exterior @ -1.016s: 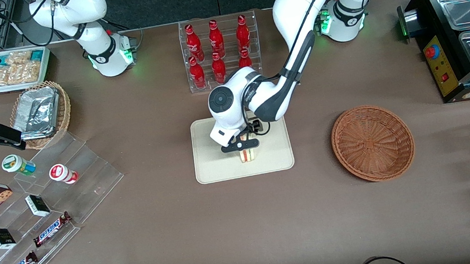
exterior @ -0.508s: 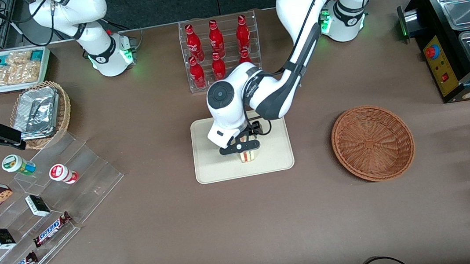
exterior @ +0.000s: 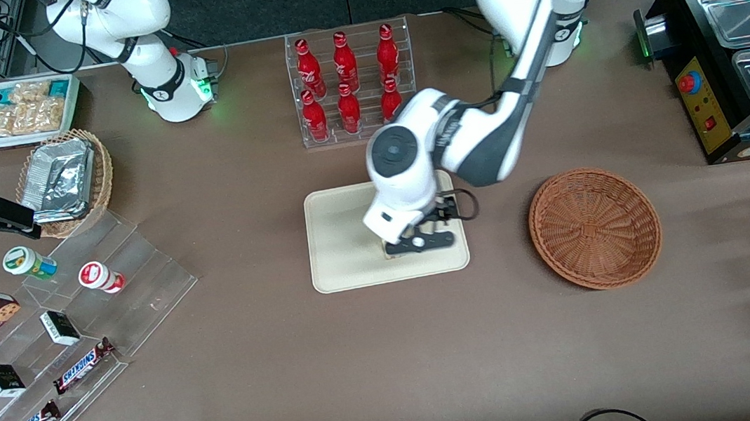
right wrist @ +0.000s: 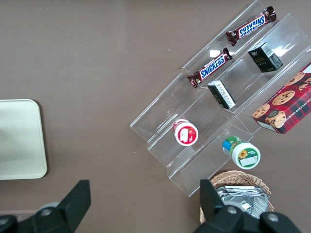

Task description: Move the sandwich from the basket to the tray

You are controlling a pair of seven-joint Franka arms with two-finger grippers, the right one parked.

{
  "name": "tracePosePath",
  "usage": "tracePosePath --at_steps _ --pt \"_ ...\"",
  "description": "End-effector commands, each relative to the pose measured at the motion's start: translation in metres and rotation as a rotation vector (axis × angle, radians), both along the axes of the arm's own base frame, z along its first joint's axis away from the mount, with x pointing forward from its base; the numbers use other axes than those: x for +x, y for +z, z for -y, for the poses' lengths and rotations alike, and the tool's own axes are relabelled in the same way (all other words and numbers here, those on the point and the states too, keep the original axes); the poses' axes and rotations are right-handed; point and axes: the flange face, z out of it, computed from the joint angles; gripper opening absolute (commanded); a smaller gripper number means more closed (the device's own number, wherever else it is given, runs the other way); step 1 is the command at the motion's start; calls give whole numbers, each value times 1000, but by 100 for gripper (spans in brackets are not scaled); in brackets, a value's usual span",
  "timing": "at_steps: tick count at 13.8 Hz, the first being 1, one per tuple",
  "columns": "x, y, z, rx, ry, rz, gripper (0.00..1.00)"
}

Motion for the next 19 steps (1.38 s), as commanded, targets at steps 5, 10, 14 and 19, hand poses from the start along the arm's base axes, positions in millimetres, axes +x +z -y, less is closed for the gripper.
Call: tracePosePath --at_steps 5,10,14,19 --pt "45 43 -149 -28 28 -37 100" --pt "48 81 -263 -109 -42 -57 100" --pt "24 120 -309 -128 -44 -55 100" --pt "-2 170 -341 -122 -13 -83 100"
